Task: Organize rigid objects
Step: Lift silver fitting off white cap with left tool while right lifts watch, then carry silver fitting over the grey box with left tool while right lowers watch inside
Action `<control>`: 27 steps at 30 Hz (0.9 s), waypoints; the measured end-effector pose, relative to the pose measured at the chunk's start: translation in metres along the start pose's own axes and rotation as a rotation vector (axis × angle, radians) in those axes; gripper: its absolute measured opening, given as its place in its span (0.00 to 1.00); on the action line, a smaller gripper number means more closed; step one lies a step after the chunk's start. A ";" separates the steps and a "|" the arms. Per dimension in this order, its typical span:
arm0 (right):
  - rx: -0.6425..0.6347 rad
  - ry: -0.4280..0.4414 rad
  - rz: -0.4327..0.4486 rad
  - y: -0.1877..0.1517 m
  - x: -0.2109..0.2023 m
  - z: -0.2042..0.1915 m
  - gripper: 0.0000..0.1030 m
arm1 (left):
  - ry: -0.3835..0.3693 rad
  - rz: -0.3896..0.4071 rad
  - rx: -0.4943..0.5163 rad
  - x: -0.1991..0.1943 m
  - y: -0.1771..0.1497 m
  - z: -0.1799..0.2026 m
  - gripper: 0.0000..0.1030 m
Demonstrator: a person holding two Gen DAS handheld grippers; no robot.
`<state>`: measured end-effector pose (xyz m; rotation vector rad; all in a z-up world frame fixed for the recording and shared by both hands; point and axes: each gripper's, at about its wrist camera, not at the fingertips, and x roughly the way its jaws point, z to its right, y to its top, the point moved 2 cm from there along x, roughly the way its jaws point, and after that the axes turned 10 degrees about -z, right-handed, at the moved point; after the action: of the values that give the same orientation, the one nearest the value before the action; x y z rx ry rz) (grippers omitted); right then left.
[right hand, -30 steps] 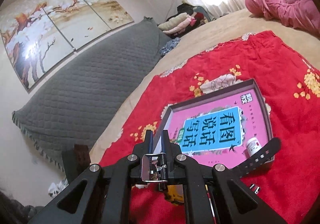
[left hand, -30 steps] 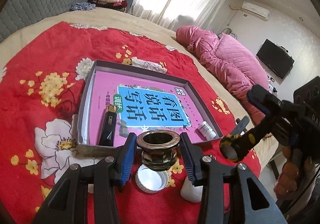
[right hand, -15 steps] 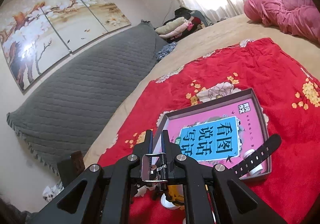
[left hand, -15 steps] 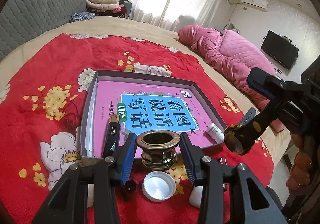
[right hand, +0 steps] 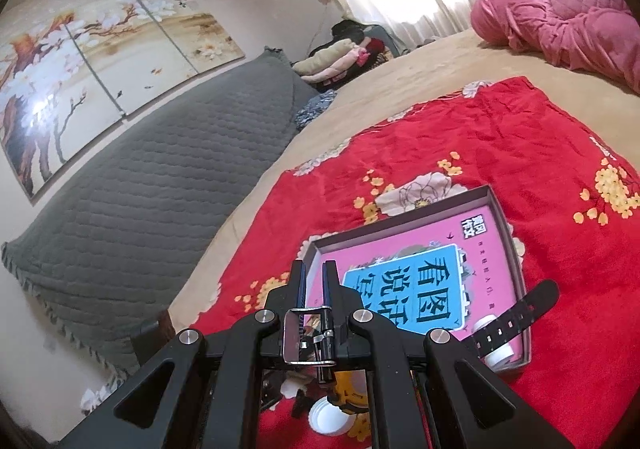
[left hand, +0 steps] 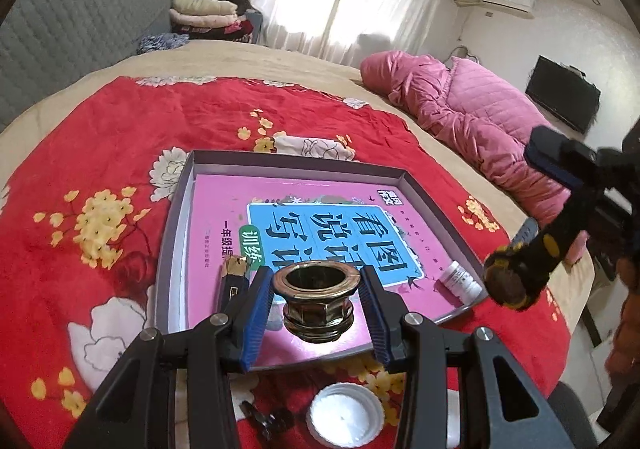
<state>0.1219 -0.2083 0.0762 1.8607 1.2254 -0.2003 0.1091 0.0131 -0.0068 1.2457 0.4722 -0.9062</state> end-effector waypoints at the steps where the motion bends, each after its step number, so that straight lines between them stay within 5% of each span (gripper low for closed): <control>1: -0.003 -0.009 0.000 0.001 0.001 0.001 0.08 | -0.004 -0.002 0.002 0.002 0.000 0.000 0.43; 12: -0.020 -0.124 -0.001 0.011 0.021 0.008 0.08 | -0.016 0.000 0.040 0.014 -0.003 -0.004 0.43; 27: -0.033 -0.156 -0.032 0.008 0.048 0.009 0.08 | -0.018 -0.014 0.056 0.026 -0.004 -0.010 0.43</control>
<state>0.1553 -0.1837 0.0492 1.7637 1.1449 -0.3345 0.1225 0.0140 -0.0311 1.2853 0.4443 -0.9478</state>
